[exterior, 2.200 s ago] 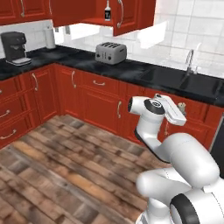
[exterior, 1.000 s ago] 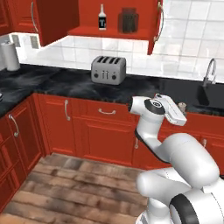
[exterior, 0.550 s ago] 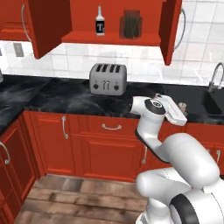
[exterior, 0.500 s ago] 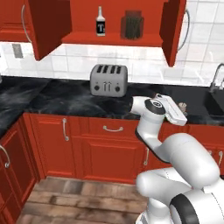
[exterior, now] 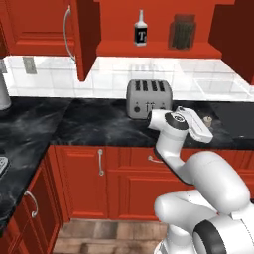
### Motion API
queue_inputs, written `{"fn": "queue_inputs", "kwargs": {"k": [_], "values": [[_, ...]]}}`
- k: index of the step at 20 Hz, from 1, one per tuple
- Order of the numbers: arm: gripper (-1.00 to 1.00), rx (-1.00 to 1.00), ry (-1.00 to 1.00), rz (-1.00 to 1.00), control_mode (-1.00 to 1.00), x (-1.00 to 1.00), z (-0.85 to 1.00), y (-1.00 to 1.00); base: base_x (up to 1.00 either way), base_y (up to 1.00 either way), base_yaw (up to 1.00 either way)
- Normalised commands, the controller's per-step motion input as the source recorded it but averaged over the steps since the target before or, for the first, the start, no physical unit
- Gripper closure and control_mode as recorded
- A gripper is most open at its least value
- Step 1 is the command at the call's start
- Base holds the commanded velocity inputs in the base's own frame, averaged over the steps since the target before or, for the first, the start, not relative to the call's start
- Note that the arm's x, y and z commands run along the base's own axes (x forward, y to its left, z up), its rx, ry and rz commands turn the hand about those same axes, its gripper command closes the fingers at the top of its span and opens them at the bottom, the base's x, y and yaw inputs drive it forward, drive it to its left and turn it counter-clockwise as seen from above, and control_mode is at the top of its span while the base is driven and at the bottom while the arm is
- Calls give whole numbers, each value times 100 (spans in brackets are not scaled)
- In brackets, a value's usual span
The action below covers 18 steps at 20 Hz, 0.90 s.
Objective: Pick the candle and jar from the dining table and place them in the open cabinet. Close the cabinet after placing the objects.
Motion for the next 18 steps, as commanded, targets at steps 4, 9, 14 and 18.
{"fn": "queue_inputs", "kwargs": {"k": [4,9,14,18], "values": [[100,0,0,0,100,0,0,0,71,11,-16],[100,0,0,0,100,0,0,0,62,0,-18],[100,0,0,0,100,0,0,0,50,1,-17],[100,0,0,0,100,0,0,0,55,17,-18]]}}
